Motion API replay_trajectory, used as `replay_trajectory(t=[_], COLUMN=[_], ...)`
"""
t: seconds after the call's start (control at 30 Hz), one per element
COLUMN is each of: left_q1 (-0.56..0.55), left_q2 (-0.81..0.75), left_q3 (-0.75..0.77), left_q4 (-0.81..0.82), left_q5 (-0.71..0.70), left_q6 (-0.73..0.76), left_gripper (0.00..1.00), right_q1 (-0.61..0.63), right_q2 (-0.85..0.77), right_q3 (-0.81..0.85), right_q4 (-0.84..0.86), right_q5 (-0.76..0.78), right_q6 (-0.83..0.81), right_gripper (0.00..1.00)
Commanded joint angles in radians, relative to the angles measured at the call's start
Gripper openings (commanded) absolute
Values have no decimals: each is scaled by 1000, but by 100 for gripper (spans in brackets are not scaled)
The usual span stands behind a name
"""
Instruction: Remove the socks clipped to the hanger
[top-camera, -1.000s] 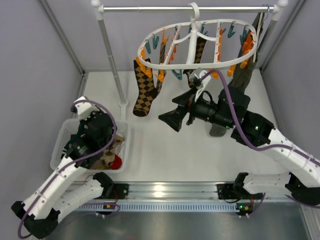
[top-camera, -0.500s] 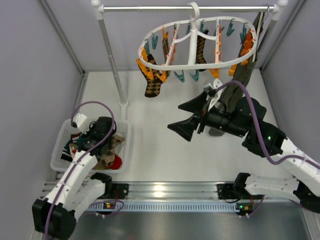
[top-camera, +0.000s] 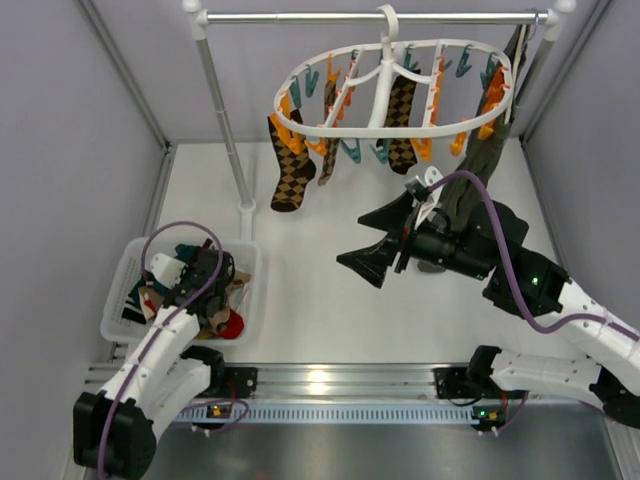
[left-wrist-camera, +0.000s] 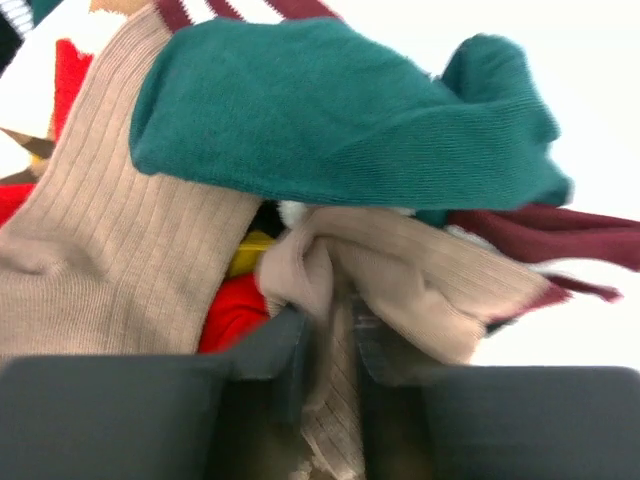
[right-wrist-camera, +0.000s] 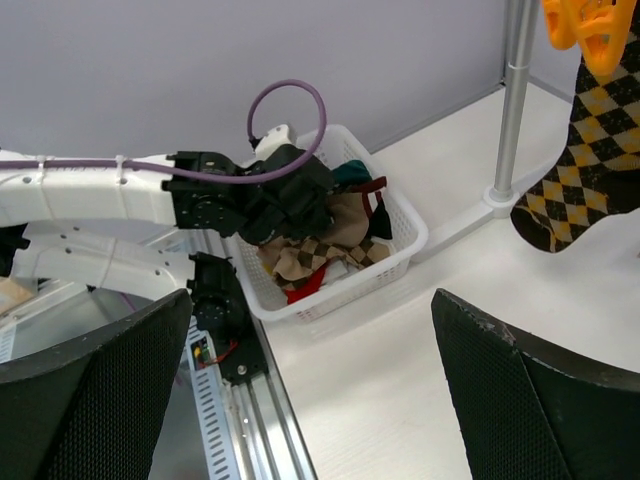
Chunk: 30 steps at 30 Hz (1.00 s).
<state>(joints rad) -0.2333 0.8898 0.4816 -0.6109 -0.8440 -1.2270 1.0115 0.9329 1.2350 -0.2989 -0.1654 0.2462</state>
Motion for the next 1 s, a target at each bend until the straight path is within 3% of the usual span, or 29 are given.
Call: replay_trajectory(t=[0.0, 0.03, 0.07, 0.13, 0.2, 0.4, 0.63, 0.73, 0.77, 0.9, 0.97], left_q1=[6, 6, 6, 6, 6, 6, 5, 5, 5, -6, -6], left_q2=[-136, -168, -231, -276, -310, -345, -287, -214, -130, 42, 63], left_q3=[-14, -14, -12, 8, 28, 155, 360, 429, 480, 552, 537], left_q4=[3, 0, 2, -1, -3, -16, -7, 81, 114, 186, 322], left_q5=[14, 14, 13, 19, 29, 104, 288, 541, 716, 978, 1054], left_q6=[-16, -6, 7, 61, 107, 243, 443, 576, 637, 754, 784], left_gripper=[33, 47, 71, 77, 98, 98, 99, 99, 99, 99, 99], right_q1=[-11, -10, -11, -11, -10, -10, -11, -10, -11, -11, -10], right_q2=[-28, -29, -28, -23, -22, -39, -187, -238, -261, -310, -357], right_q3=[6, 7, 12, 18, 23, 49, 49, 66, 79, 115, 123], right_q4=[49, 47, 47, 32, 29, -17, -60, -107, -141, -209, -236], right_q5=[12, 12, 12, 21, 26, 44, 193, 240, 280, 354, 383], right_q6=[-12, -15, -16, -18, -19, -39, -54, -70, -82, -100, -104], right_gripper=[100, 100, 100, 99, 100, 99, 99, 99, 99, 99, 99])
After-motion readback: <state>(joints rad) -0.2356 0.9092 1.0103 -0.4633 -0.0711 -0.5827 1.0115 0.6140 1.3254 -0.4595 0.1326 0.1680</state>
